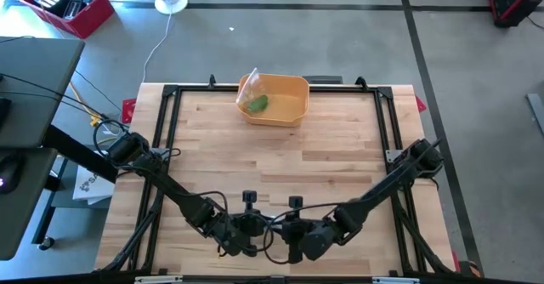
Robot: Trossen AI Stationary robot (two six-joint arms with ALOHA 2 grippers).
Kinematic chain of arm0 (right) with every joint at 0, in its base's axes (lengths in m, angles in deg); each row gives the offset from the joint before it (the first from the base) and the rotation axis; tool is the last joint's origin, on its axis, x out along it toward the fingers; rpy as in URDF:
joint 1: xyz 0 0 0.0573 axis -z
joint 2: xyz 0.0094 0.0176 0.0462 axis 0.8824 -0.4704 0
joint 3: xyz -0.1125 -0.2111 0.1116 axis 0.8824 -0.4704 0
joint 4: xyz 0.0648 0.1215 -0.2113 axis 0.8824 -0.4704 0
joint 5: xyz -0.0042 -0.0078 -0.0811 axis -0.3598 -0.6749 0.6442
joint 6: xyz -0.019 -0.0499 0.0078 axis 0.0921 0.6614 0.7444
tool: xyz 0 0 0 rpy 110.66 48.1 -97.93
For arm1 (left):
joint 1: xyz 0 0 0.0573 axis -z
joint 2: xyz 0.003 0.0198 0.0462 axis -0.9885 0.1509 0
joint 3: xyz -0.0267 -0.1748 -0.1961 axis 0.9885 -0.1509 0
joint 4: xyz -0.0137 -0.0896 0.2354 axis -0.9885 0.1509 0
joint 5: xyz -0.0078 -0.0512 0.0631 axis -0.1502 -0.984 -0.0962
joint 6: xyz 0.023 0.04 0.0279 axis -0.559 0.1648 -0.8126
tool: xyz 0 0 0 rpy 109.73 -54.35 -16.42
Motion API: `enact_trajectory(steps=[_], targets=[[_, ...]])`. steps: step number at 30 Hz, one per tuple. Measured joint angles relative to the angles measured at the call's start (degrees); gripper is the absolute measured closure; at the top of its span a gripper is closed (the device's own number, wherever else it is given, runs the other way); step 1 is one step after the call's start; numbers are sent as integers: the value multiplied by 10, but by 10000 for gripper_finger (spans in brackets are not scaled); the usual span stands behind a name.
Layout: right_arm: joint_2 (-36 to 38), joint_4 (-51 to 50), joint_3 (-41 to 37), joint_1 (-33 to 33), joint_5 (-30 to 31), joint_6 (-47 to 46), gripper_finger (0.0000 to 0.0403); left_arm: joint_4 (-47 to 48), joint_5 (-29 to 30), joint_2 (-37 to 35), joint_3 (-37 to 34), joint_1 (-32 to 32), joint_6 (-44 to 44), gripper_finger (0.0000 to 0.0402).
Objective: Roll bandage
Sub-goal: Close the transparent zip bag
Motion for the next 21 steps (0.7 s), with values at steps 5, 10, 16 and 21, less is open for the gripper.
enact_trajectory(steps=[5, 10, 16, 21], targets=[[15, -3, 0, 0, 1, -24, 266, -1, -4, 0, 1, 0, 1, 401], [47, -37, 1, -24, 38, -41, 249, 2, -6, 0, 1, 0, 1, 401], [67, -88, 1, -71, 111, -48, 252, 2, -6, 0, 1, 0, 1, 401], [68, -165, -5, -108, 136, -132, 252, 1, -6, 0, 1, 0, 10, 401]])
